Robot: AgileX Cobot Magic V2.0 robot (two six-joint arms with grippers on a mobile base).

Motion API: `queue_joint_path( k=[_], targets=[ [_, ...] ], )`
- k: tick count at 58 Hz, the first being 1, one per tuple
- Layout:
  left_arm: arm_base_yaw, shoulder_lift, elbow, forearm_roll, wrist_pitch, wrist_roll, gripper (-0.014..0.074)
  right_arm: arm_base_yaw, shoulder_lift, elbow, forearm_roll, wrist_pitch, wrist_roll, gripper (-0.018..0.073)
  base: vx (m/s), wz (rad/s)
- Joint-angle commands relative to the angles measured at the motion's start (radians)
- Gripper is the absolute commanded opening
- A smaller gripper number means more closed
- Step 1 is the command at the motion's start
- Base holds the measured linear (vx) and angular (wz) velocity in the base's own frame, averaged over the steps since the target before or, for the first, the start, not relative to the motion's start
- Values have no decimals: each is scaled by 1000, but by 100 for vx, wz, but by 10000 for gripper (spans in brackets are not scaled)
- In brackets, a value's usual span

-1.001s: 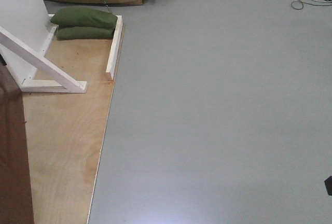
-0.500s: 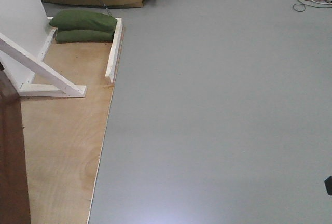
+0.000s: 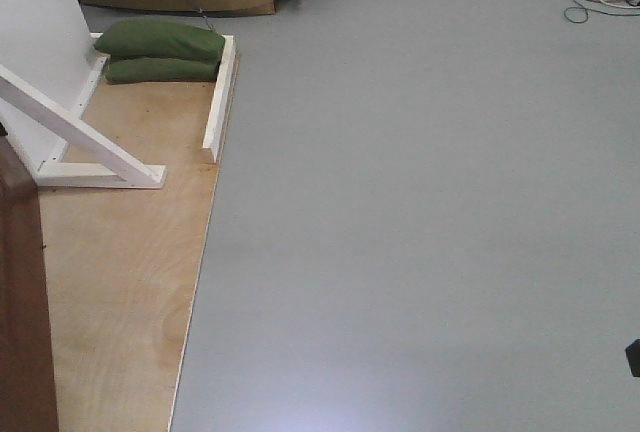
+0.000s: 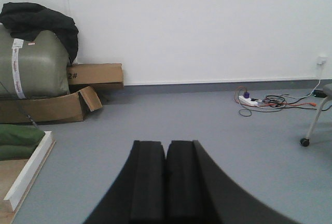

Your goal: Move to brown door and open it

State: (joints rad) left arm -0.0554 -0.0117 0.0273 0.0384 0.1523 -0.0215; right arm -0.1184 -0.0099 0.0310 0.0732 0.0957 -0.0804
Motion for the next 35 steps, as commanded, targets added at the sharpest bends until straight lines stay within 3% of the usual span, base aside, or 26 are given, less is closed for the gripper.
queue_joint_path(
  k=[1, 9, 17, 25, 35],
  targets=[
    [2, -14, -32, -5, -77, -9, -3, -5, -13, 5, -7, -77, -5, 0, 0, 0],
    [2, -13, -166, -6, -50, -60, -3, -5, -13, 5, -7, -77, -5, 0, 0, 0],
    [2, 42, -360, -4, -50, -56, -3, -5, -13, 5, -7, -77, -5, 0, 0, 0],
    [17, 185, -546, -4, -50, -32, -3, -5, -13, 5, -7, -77, -5, 0, 0, 0],
    [84, 416, -764, -30, -69, -16, -3, -5, -13, 5, -7, -77, -5, 0, 0, 0]
  ],
)
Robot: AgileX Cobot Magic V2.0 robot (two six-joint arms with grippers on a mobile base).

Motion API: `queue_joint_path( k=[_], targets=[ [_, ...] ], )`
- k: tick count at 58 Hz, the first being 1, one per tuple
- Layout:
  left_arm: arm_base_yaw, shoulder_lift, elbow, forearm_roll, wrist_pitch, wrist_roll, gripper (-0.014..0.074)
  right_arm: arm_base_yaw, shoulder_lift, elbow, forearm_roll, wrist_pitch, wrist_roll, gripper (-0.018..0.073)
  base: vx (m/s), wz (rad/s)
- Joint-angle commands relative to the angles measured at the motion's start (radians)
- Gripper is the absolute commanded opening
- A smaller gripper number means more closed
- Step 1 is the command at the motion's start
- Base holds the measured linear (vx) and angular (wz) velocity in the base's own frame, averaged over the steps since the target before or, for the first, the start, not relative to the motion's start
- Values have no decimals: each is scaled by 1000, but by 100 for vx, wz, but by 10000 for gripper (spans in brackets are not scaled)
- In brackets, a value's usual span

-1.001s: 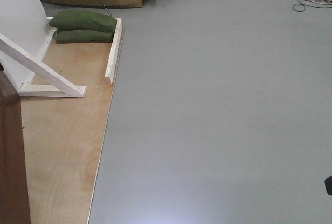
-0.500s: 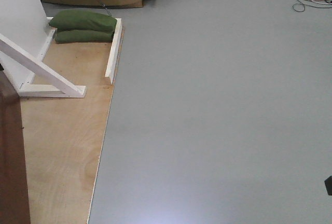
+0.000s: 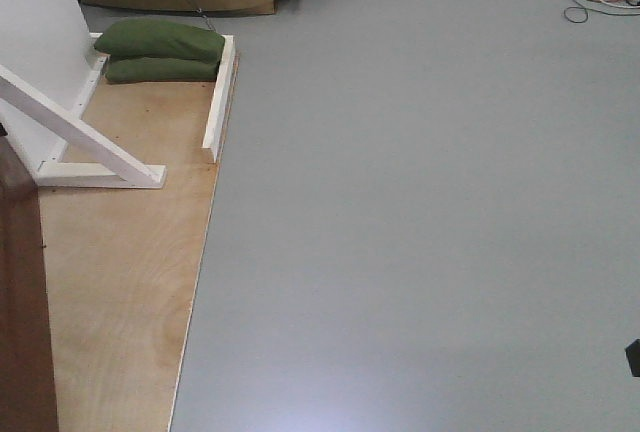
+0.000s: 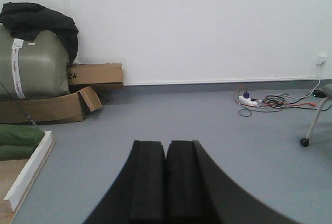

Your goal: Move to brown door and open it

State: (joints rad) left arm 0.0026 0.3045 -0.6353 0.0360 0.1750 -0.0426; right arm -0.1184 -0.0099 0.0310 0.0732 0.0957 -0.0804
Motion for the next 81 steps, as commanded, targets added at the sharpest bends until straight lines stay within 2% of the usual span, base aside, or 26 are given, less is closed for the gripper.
queue_joint_path(
  k=[1, 7, 16, 20, 28, 33, 37, 42, 50, 56, 69, 81],
  targets=[
    [37, 130, -123, -44, -102, 5, -3, -5, -13, 5, -7, -77, -5, 0, 0, 0],
    [94, 279, -190, -188, -194, 12, -3, -5, -13, 5, -7, -77, -5, 0, 0, 0],
    [166, 449, -246, -483, -308, 50, -3, -5, -13, 5, -7, -77, -5, 0, 0, 0],
    [196, 474, -269, -625, -369, 97, -3, -5, -13, 5, -7, -77, -5, 0, 0, 0],
    [262, 466, -299, -892, -517, 244, -3, -5, -13, 5, -7, -77, -5, 0, 0, 0],
    [285, 451, -307, -1070, -644, 320, -3, -5, -13, 5, -7, -77, -5, 0, 0, 0],
    [290, 431, -309, -1181, -754, 349, -3, -5, -13, 5, -7, -77, -5, 0, 0, 0],
    [290, 402, -309, -1244, -880, 372, -3, -5, -13, 5, -7, -77, -5, 0, 0, 0],
    [290, 387, -316, -1254, -1042, 424, -3, -5, -13, 5, -7, -77, -5, 0, 0, 0],
    [290, 403, -347, -1325, -1096, 472, -3, -5, -13, 5, -7, -77, -5, 0, 0, 0],
    [290, 521, -499, -1462, -1119, 654, -3, -5, -13, 5, -7, -77, -5, 0, 0, 0],
    [320, 639, -656, -1478, -1053, 890, -3, -5, -13, 5, -7, -77, -5, 0, 0, 0]
  ],
)
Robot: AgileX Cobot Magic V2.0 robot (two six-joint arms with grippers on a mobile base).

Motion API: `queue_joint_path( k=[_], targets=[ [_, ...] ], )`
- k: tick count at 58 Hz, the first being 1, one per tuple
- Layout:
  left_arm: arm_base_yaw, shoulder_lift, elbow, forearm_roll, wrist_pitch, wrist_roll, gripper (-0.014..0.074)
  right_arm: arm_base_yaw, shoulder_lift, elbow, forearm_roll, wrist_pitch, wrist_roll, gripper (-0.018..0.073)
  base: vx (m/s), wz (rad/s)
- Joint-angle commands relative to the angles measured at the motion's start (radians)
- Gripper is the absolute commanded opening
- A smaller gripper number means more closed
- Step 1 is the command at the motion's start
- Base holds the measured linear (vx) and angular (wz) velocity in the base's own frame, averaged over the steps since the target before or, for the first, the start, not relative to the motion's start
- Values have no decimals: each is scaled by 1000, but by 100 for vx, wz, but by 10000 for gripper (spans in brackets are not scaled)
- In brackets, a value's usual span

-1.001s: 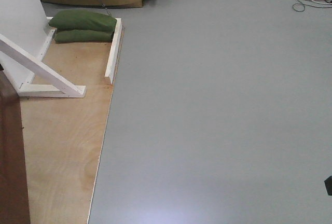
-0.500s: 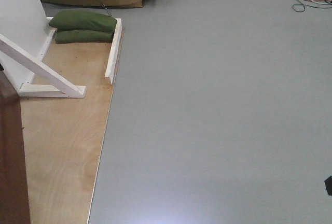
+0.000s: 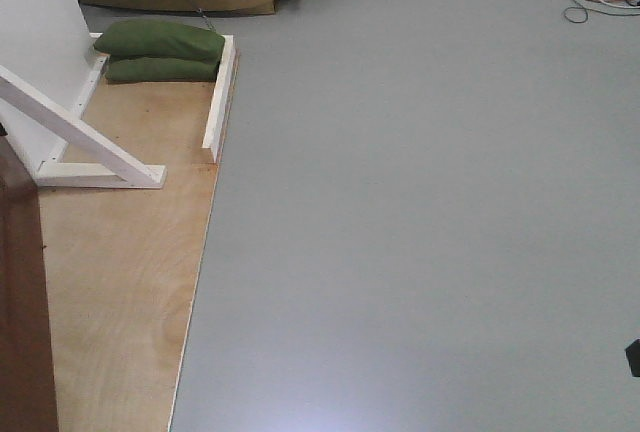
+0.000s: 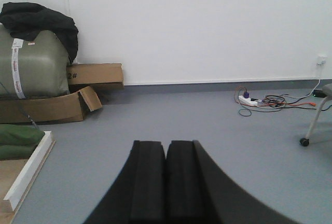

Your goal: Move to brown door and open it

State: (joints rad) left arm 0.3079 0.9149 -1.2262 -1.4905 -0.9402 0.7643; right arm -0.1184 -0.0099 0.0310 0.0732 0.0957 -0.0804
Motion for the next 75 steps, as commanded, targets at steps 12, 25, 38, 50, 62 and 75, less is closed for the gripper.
queue_joint_path(
  k=[12, 25, 38, 50, 62, 75],
  targets=[
    [172, 100, -155, -77, 125, 166, -3, -5, -13, 5, -7, -77, -5, 0, 0, 0],
    [343, 154, -160, -151, 367, 166, -3, -5, -13, 5, -7, -77, -5, 0, 0, 0],
    [419, 185, -160, -179, 577, 166, -3, -5, -13, 5, -7, -77, -5, 0, 0, 0],
    [422, 187, -160, -204, 652, 166, -3, -5, -13, 5, -7, -77, -5, 0, 0, 0],
    [422, 187, -160, -204, 721, 166, -3, -5, -13, 5, -7, -77, -5, 0, 0, 0],
    [422, 185, -160, -215, 845, 165, -3, -5, -13, 5, -7, -77, -5, 0, 0, 0]
  ],
)
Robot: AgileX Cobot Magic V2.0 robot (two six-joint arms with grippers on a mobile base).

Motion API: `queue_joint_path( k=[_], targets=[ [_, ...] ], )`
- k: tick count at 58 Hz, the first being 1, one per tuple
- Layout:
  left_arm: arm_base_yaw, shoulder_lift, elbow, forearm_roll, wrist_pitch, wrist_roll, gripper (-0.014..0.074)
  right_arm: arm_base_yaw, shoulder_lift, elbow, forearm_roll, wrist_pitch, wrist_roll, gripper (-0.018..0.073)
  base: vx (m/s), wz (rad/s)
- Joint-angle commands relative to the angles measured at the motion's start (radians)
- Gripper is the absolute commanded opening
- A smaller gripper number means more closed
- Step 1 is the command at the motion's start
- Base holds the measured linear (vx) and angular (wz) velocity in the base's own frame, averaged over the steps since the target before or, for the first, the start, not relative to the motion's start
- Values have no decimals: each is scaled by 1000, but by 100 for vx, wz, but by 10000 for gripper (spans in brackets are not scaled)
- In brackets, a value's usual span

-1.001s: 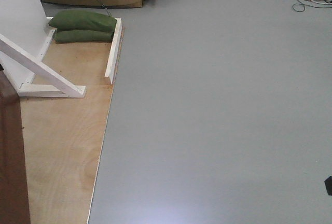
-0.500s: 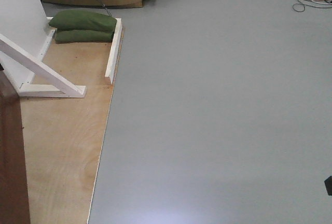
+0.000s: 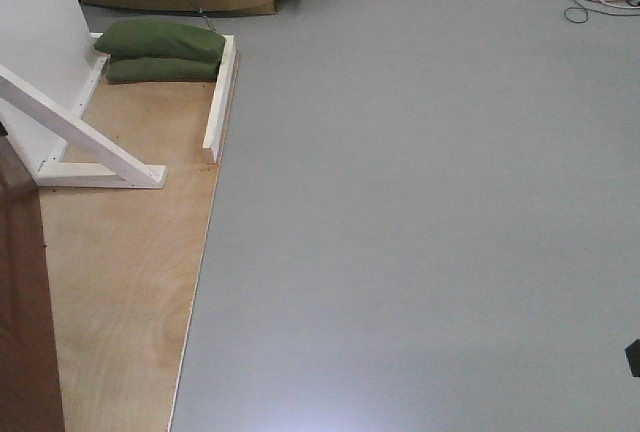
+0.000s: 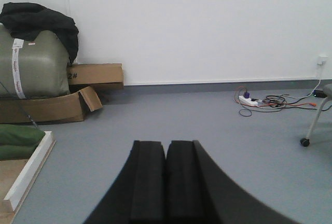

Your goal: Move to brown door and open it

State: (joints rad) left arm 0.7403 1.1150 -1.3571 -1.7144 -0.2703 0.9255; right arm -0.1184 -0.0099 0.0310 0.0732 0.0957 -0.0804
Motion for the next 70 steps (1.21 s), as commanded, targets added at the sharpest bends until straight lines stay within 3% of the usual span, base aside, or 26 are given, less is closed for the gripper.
queue_joint_path(
  k=[1, 6, 46, 70],
  targets=[
    [-11, -15, -29, 2, 185, 4, -3, -5, -13, 5, -7, -77, -5, 0, 0, 0],
    [-11, -17, -29, -62, 213, 0, -3, -5, -13, 5, -7, -77, -5, 0, 0, 0],
    [-11, -118, -29, -57, 475, -5, -3, -5, -13, 5, -7, -77, -5, 0, 0, 0],
    [-11, -51, -28, 2, 767, -8, -3, -5, -13, 5, -7, -77, -5, 0, 0, 0]
  ],
)
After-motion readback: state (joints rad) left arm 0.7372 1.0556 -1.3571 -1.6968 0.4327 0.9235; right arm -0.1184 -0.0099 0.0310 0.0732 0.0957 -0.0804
